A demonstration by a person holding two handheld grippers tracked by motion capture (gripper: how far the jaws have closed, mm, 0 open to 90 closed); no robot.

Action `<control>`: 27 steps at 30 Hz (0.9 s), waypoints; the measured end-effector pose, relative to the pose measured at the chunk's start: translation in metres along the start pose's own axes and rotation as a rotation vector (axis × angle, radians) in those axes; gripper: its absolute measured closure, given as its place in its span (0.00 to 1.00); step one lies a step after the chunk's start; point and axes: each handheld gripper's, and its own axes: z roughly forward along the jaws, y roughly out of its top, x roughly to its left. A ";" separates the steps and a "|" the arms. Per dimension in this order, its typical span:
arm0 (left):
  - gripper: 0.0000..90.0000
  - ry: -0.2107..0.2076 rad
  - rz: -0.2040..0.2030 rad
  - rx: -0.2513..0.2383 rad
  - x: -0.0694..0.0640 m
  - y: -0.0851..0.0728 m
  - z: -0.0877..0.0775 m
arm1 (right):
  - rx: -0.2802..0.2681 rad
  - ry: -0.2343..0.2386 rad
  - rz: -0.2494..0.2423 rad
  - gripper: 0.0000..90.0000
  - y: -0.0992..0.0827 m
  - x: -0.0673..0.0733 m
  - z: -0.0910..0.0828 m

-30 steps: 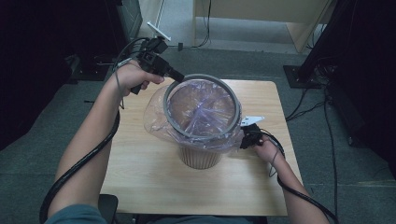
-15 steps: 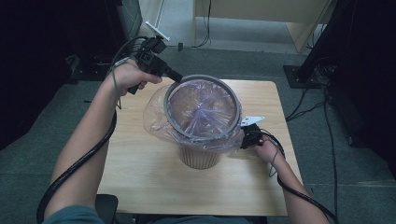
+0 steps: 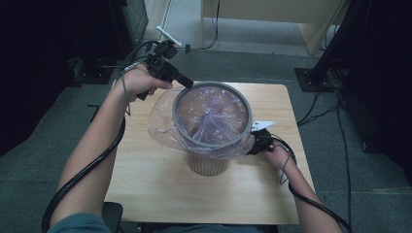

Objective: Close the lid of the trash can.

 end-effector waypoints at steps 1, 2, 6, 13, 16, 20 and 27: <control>0.92 -0.001 -0.002 0.000 0.000 0.000 0.000 | 0.000 0.000 0.000 0.13 0.000 0.000 0.000; 0.92 -0.002 -0.003 0.002 0.001 -0.001 0.000 | 0.000 0.000 0.000 0.13 0.000 0.000 0.000; 0.88 0.017 0.014 0.009 -0.002 -0.002 -0.002 | 0.000 0.000 0.000 0.13 0.000 0.000 0.000; 0.84 0.039 0.011 -0.009 0.000 -0.009 -0.017 | 0.000 0.000 0.000 0.13 0.000 0.000 0.000; 0.89 0.038 0.017 -0.008 0.000 -0.013 -0.018 | 0.000 0.000 0.000 0.13 0.000 0.000 0.000; 0.93 0.035 0.011 0.003 0.003 -0.018 -0.015 | 0.000 0.000 0.000 0.13 0.000 0.000 0.000; 0.92 0.037 0.013 -0.008 0.004 -0.020 -0.014 | 0.000 0.000 0.000 0.13 0.000 0.000 0.000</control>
